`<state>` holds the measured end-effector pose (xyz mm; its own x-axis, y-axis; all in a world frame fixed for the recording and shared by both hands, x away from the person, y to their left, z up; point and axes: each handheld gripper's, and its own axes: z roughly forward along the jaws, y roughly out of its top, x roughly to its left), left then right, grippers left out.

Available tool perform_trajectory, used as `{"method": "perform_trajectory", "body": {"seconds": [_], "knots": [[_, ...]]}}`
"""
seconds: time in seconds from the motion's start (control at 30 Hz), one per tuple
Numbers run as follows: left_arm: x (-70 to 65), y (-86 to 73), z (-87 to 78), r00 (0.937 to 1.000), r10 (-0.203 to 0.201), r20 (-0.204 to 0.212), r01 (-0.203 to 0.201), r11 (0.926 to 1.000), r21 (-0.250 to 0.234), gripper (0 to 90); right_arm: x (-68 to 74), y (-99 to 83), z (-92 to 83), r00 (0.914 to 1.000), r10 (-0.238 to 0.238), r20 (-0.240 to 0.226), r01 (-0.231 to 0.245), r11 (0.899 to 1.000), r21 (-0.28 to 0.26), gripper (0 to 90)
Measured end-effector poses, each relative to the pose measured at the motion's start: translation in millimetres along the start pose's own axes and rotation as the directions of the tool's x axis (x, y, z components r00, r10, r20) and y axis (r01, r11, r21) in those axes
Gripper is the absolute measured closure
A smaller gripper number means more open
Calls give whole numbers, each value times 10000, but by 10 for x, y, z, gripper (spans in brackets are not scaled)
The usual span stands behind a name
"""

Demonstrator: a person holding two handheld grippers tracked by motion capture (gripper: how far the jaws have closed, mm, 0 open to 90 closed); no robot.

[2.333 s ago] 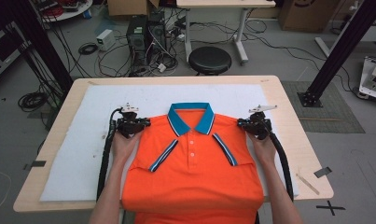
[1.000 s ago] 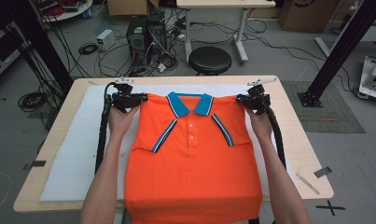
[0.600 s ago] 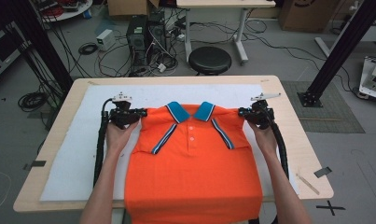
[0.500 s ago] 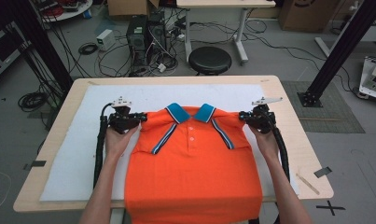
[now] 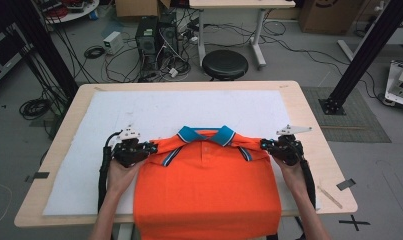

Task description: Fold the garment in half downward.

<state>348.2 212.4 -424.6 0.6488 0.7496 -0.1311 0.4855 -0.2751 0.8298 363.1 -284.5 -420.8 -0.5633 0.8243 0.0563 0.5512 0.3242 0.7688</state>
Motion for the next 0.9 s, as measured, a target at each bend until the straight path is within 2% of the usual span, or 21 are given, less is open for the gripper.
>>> {"method": "perform_trajectory", "body": {"seconds": [0.27, 0.47, 0.53, 0.7, 0.77, 0.83, 0.9], "knots": [[-95, -239, -179, 9989, -306, 346, 309, 9995, -105, 822, 74, -212, -165, 9997, 97, -243, -95, 9999, 112, 862], [-203, -358, -288, 9982, -239, 552, 242, 9997, -50, 822, 149, -335, -299, 9991, 131, -393, -123, 9997, 203, 867], [-238, -387, -329, 9980, -162, 612, 166, 9998, -64, 822, 173, -378, -330, 9992, 14, -392, -6, 9998, 218, 876], [-318, -450, -418, 9970, -98, 774, 113, 9998, -189, 822, 204, -486, -414, 9982, 211, -553, -197, 9995, 255, 884], [-340, -485, -441, 9962, -124, 860, 138, 9998, -152, 822, 215, -520, -437, 9977, 296, -614, -280, 9992, 275, 887], [-359, -517, -464, 9952, -225, 952, 244, 9995, -189, 822, 234, -544, -467, 9975, 145, -685, -128, 9996, 260, 891], [-379, -546, -498, 9939, -327, 1053, 358, 9990, -272, 823, 258, -572, -510, 9961, 260, -837, -245, 9995, 197, 892]]}}
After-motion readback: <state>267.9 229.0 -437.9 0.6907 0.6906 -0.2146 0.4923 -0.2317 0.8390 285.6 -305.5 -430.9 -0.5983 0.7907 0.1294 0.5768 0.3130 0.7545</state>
